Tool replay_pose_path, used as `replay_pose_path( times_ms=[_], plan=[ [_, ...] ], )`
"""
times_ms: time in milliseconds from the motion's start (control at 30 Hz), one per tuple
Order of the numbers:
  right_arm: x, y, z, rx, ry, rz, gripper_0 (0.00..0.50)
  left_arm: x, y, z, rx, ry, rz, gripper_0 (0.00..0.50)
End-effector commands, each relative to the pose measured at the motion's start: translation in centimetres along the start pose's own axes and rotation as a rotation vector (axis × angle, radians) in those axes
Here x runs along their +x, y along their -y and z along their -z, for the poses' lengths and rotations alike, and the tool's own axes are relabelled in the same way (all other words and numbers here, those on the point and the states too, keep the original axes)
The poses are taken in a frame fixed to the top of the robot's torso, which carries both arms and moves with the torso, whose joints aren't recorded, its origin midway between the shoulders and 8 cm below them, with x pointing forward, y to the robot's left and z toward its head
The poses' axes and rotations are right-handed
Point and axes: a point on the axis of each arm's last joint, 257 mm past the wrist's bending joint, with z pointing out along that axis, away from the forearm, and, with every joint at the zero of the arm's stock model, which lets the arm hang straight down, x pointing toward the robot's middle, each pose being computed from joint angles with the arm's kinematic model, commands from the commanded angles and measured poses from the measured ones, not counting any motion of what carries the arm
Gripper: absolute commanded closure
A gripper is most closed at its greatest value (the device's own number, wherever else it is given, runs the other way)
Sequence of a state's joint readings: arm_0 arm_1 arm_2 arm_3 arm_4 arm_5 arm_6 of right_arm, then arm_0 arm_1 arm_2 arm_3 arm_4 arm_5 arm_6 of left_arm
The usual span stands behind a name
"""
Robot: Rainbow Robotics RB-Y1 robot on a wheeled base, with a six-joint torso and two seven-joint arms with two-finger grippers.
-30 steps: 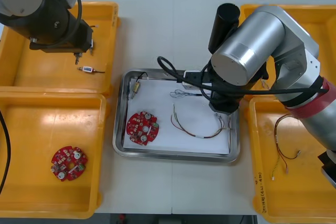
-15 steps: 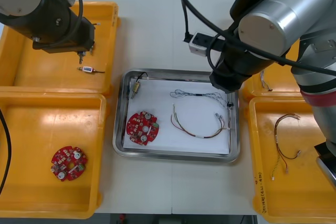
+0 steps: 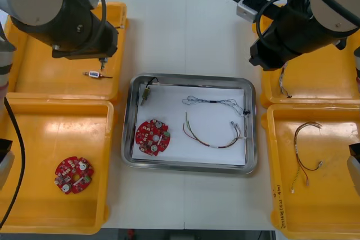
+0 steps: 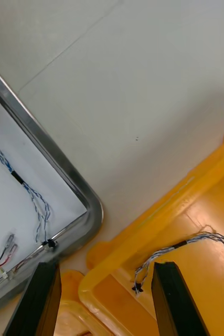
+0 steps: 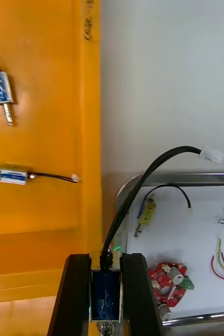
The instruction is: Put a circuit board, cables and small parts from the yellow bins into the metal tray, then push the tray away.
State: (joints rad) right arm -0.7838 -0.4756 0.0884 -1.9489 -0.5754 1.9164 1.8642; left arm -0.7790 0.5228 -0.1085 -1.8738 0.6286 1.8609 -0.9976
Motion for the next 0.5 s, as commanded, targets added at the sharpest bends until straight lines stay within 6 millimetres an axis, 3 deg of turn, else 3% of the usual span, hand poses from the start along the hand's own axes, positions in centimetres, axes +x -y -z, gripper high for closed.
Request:
replay_pose_path(
  times_ms=[33, 200, 500],
  plan=[
    [1.8, 3.8, 2.2, 0.069, 0.020, -0.111, 0.000, 1.1, 4.4, -0.7, 0.038, 0.012, 0.065, 0.499],
    [5.3, 6.7, 2.9, 0.109, -0.010, -0.197, 0.000, 2.2, 7.8, -2.2, 0.067, 0.020, 0.073, 0.499],
    [10.5, 9.6, 3.8, 0.144, -0.052, -0.312, 0.000, 5.8, 10.6, -4.7, 0.058, -0.049, 0.002, 0.500]
  ],
)
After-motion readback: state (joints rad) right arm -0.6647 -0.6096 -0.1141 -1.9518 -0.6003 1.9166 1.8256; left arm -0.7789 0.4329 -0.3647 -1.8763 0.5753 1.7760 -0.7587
